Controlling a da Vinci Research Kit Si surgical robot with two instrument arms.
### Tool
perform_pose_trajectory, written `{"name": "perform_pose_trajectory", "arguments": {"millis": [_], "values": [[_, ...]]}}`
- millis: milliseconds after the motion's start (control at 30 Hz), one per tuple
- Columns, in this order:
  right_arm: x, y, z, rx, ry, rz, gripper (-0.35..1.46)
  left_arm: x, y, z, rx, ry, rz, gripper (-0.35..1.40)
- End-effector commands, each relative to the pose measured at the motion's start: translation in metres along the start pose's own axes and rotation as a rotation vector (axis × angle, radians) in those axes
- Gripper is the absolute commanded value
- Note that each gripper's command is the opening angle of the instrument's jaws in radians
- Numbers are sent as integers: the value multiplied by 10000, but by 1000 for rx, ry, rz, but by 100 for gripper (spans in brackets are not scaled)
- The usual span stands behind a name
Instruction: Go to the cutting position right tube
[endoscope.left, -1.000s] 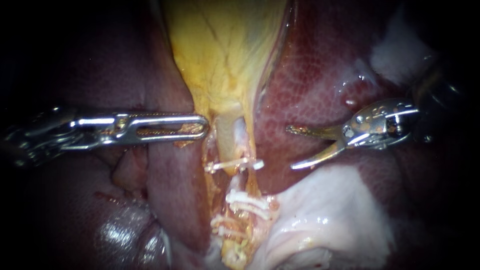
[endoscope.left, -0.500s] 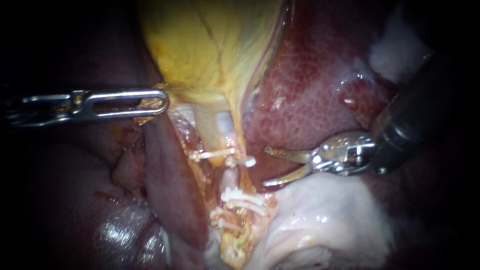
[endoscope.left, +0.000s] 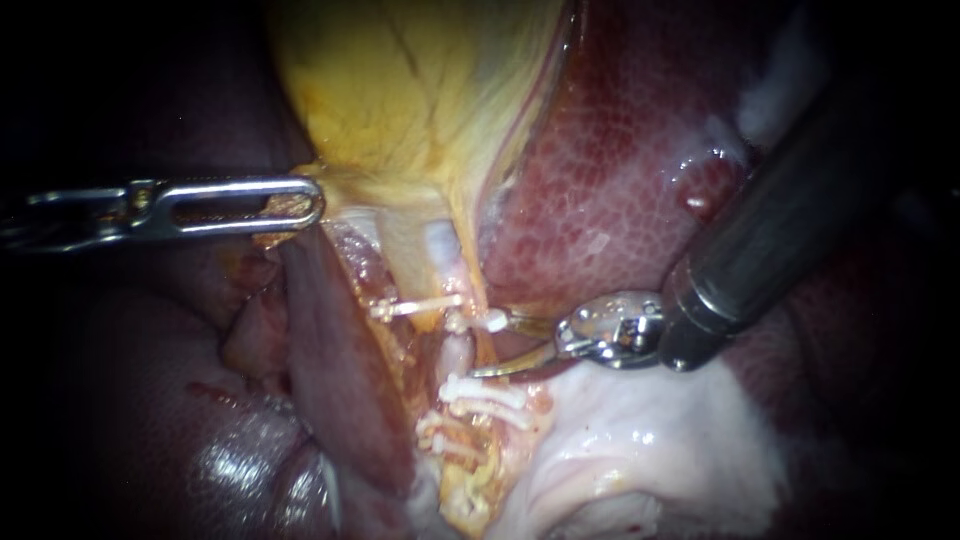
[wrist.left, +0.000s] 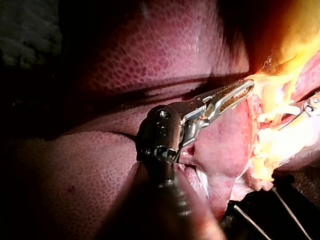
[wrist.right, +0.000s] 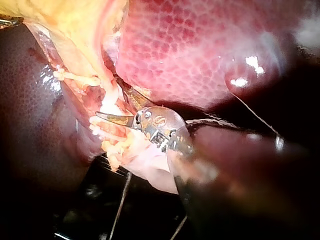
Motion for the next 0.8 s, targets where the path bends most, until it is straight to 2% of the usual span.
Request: {"name": "perform_pose_trajectory", "arguments": {"millis": [33,233,367,567,800], "values": [[0,-2,0,11,0,-4,140,-1,1,0,0,1,0,-35],[2,-12,5,83,-20,-9,128,-3,11,1,-2,-1,0,-35],[7,-13,19,124,-7,1,126,-3,13,2,-2,-1,0,-35],[14,-13,38,145,1,10,126,-3,13,5,-4,-2,0,-35],[18,-12,43,150,8,12,126,-3,12,7,-5,-3,-1,-35]]}}
